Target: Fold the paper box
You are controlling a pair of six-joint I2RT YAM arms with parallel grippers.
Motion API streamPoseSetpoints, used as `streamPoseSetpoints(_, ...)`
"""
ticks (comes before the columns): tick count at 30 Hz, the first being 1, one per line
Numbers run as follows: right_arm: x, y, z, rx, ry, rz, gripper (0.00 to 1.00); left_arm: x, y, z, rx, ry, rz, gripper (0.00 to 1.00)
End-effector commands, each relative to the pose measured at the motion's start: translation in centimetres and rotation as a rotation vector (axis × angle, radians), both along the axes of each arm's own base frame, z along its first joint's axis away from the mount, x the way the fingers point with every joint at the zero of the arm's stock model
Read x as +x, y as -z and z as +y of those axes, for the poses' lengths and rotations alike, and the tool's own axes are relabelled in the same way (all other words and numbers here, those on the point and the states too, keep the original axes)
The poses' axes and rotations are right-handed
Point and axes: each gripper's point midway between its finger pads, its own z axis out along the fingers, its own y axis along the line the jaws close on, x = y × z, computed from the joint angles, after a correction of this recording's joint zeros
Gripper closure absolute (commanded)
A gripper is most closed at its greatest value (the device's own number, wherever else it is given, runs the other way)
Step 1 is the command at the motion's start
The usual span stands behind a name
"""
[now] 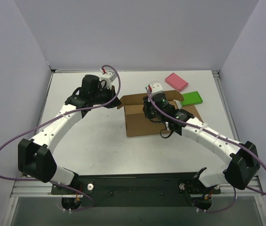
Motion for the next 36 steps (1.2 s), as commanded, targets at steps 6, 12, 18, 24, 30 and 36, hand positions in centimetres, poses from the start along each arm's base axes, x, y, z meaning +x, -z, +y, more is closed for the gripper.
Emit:
streamPoseSetpoints(6,-3.0,5.7,-1.9,-0.145,0.059,0.126,0.84,1.4,-4.2,-1.6,-0.159,-0.1,-0.03,1.0)
streamPoseSetpoints(12,-3.8,6.6,-1.4,-0.169,0.058,0.132,0.85,2.1,-5.7,-2.3,-0.189,-0.091,-0.049,1.0)
streamPoseSetpoints(18,-4.1,7.2,-2.0,-0.187,0.078,0.137,0.85,2.2,-5.3,-2.6,-0.15,-0.06,-0.014,1.0)
streamPoseSetpoints(24,-4.0,7.4,-2.2,-0.198,0.093,0.138,0.85,1.5,-5.5,-3.3,-0.241,-0.073,0.032,1.0)
streamPoseSetpoints(30,-3.9,8.1,-2.0,-0.21,0.097,0.151,0.86,0.7,-4.3,-3.7,-0.306,-0.165,0.005,1.0)
streamPoseSetpoints(36,-3.9,8.5,-1.8,-0.218,0.101,0.154,0.86,0.3,-3.9,-4.1,-0.293,-0.184,0.001,1.0)
